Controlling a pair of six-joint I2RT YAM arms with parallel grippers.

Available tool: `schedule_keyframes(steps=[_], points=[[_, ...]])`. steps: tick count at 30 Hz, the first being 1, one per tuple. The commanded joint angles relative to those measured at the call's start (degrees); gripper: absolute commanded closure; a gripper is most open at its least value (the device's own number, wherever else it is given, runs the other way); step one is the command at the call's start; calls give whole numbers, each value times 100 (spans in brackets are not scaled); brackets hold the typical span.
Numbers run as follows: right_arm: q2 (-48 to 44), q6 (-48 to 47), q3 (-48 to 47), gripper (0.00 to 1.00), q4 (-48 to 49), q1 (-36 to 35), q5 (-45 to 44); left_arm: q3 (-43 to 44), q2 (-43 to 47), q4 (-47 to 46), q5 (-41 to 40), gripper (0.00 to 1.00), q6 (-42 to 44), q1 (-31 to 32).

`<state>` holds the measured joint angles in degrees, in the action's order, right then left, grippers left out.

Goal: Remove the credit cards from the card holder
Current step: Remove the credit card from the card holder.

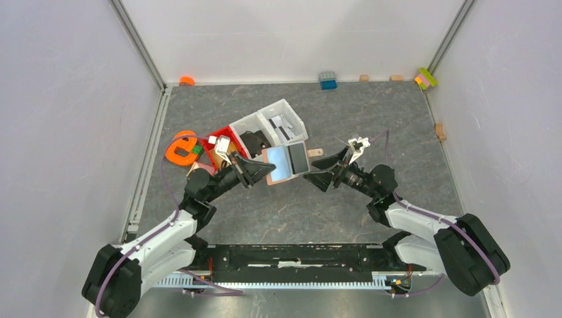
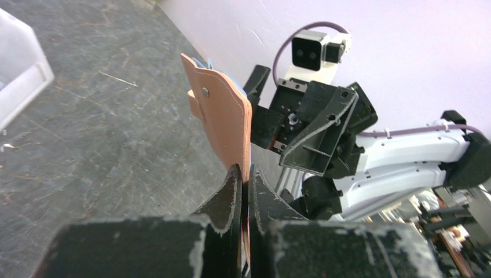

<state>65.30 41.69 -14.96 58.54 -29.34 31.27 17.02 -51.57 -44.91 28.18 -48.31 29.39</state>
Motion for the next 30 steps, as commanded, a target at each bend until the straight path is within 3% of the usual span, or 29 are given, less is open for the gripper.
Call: schedule_keyframes(steps=[1,18,30], points=[[24,-71,-9,2,52,25,-76,-176,328,-71,-725,98,147,20],[411,496,37,2,798,104,264,-347,-75,-1587,57,96,-348,23],[624,989,120,5,1774,139,648,-265,-464,-1908,319,96,-512,101]])
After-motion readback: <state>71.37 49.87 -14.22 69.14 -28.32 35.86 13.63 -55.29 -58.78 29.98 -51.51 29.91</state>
